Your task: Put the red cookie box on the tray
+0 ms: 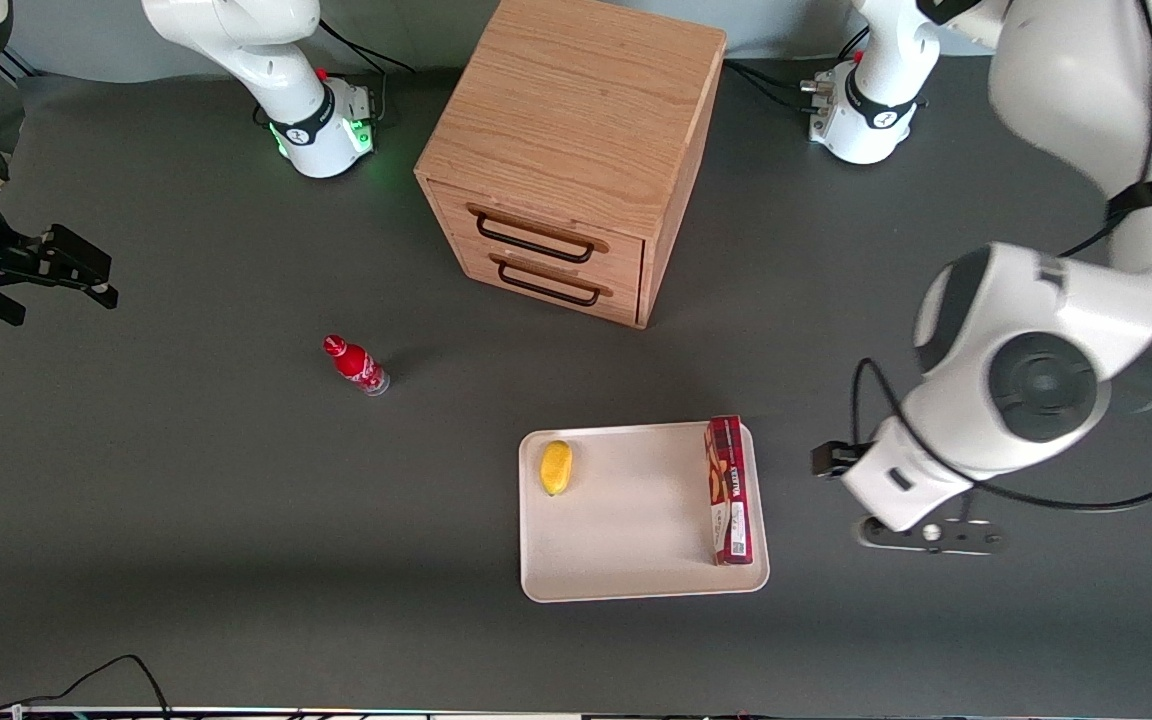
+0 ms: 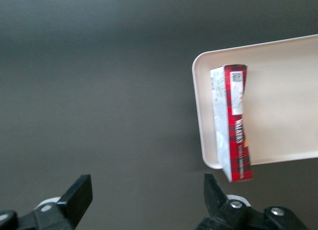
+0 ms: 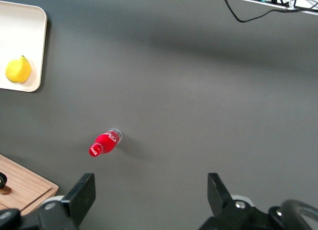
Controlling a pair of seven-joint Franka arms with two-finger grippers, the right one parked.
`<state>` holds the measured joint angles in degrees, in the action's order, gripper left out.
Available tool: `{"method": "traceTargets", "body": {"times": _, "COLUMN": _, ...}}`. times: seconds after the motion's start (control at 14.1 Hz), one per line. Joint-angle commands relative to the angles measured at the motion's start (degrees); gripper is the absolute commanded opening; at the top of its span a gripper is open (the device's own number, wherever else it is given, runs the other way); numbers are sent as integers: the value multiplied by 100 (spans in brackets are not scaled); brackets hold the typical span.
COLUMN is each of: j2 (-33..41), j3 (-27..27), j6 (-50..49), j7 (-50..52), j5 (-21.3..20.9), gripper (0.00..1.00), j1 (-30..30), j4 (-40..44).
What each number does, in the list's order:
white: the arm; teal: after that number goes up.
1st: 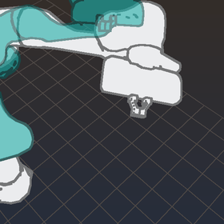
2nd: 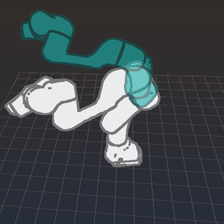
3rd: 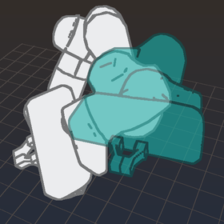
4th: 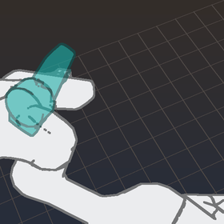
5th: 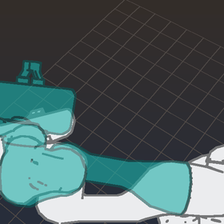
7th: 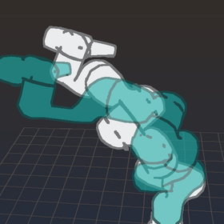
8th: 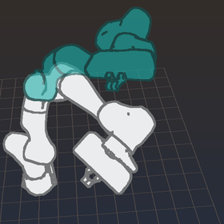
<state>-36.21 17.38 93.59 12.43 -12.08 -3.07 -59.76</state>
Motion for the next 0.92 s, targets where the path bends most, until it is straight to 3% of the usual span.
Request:
{"method": "traceTargets", "body": {"times": 0.0, "j2": 772, "j3": 29, "j6": -68, "j7": -696, "j5": 372, "gripper": 100, "j1": 517, "j4": -817}}
{"method": "traceTargets", "body": {"times": 0.49, "j2": 1792, "j3": 20, "j6": -1210, "j7": -1699, "j5": 602, "gripper": 100, "j1": 1247, "j4": -923}}
{"method": "traceTargets", "body": {"times": 0.85, "j2": 2925, "j3": 3, "j6": -967, "j7": -2113, "j5": 821, "gripper": 100, "j1": 1608, "j4": -1967}}
